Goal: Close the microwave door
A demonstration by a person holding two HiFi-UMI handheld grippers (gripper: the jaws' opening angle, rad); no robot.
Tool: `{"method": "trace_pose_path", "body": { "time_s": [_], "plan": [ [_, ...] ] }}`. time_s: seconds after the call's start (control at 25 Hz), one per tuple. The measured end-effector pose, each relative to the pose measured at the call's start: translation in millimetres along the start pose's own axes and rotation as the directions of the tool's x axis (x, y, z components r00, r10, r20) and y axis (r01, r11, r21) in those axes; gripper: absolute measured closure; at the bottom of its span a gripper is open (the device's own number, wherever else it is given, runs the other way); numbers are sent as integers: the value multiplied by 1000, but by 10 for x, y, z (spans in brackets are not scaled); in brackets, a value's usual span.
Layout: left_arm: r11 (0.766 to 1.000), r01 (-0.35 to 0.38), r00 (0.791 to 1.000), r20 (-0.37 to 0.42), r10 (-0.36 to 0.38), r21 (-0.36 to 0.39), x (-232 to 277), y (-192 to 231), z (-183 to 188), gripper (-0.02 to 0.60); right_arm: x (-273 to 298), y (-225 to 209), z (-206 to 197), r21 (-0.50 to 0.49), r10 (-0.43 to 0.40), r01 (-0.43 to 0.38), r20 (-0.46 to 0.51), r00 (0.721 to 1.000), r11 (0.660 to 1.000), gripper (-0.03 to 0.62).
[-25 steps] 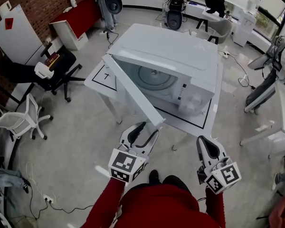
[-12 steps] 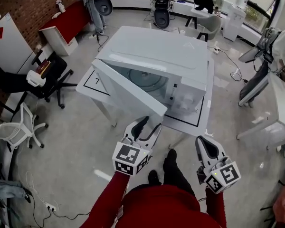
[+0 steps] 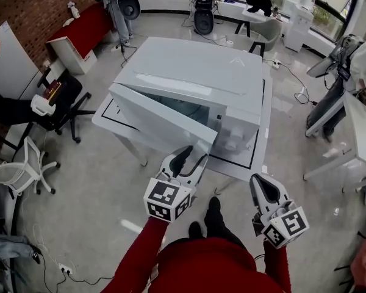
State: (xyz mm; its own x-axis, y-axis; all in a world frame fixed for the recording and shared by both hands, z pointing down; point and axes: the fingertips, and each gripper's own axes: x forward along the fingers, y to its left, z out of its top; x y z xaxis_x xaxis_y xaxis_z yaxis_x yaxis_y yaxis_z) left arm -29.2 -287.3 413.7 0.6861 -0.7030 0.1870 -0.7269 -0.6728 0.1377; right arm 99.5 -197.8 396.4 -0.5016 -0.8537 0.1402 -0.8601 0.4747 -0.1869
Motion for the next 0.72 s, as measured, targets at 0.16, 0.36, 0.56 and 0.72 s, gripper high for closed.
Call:
{"method": "trace_pose_path", "body": {
  "time_s": [0.16,0.36,0.56,0.72],
  "plan": [
    [1000,0,1000,-7,0,5,125,-4,28,387,47,-151,21,6,-2,2,-3,1000,1000,579],
    [1000,-5,1000,-13,5,4,275,11,71,387,142,-291,78,5,6,-6,-4,1000,1000,579],
    [1000,-15,1000,-17,16,7,396,14,127,388,213,-384,120,13,21,-21,-4,1000,1000,579],
    [997,-82,997,-5,82,-7,385,127,143,465,238,-467,115,21,27,-27,-14,1000,999,579]
  ]
}}
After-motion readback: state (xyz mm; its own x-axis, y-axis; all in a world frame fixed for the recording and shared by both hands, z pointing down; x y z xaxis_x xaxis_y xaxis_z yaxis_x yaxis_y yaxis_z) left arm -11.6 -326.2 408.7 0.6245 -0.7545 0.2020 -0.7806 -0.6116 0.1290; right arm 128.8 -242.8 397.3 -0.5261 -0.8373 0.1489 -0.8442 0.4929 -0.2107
